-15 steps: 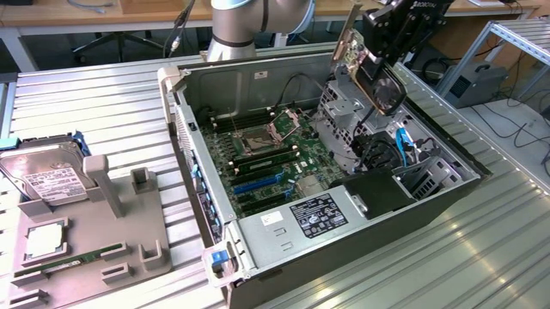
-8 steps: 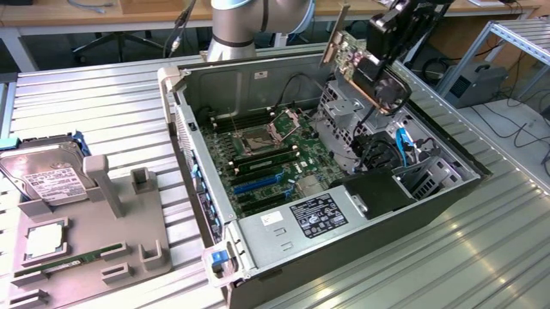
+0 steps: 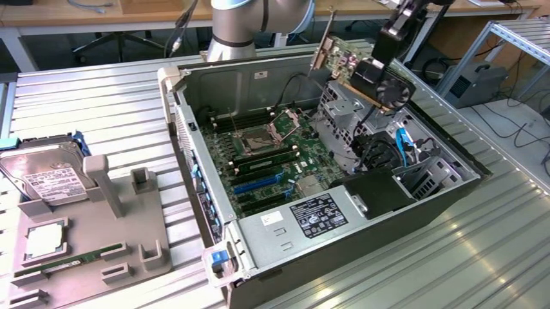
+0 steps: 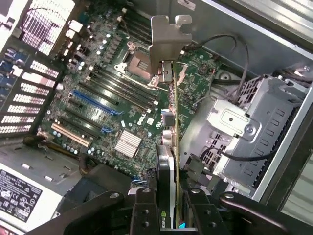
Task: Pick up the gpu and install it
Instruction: 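Insert the gpu into the slot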
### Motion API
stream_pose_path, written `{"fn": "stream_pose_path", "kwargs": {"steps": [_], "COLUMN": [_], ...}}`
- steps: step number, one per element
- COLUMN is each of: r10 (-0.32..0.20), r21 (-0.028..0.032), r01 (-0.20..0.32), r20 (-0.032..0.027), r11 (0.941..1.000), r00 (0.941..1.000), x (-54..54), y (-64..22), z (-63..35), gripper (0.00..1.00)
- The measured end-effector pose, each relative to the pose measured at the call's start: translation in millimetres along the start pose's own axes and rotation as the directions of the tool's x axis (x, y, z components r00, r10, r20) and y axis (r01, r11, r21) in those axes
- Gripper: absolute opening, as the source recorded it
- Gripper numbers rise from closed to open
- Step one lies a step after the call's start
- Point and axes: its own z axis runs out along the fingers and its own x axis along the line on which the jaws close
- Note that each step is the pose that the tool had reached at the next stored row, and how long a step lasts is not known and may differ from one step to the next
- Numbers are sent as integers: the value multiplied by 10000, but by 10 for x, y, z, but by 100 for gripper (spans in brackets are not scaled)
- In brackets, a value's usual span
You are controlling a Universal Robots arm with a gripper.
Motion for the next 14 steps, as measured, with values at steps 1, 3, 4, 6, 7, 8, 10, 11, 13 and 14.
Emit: {"fn": "stream_pose_path", "kwargs": {"steps": [1, 3, 4, 6, 7, 8, 10, 11, 13, 14], "r10": [-386, -900, -1230, -1902, -2242, -2506, -3188, -3480, -3918, -4364], "r21": [3, 4, 4, 2, -1, -4, -12, -17, -26, -37], "r01": [386, 900, 1230, 1902, 2243, 2506, 3189, 3481, 3919, 4365], "r20": [-27, -64, -87, -135, -159, -178, -228, -249, -281, -314], "r11": [9993, 9959, 9924, 9817, 9745, 9681, 9478, 9375, 9200, 8997], "r00": [9993, 9959, 9924, 9817, 9744, 9679, 9475, 9371, 9196, 8992], "x": [0, 0, 0, 0, 0, 0, 0, 0, 0, 0], "y": [0, 0, 0, -1, -1, -1, -1, -1, -2, -2], "z": [2, 5, 7, 11, 13, 15, 19, 21, 24, 28], "gripper": [27, 27, 27, 27, 27, 27, 27, 27, 27, 27]}}
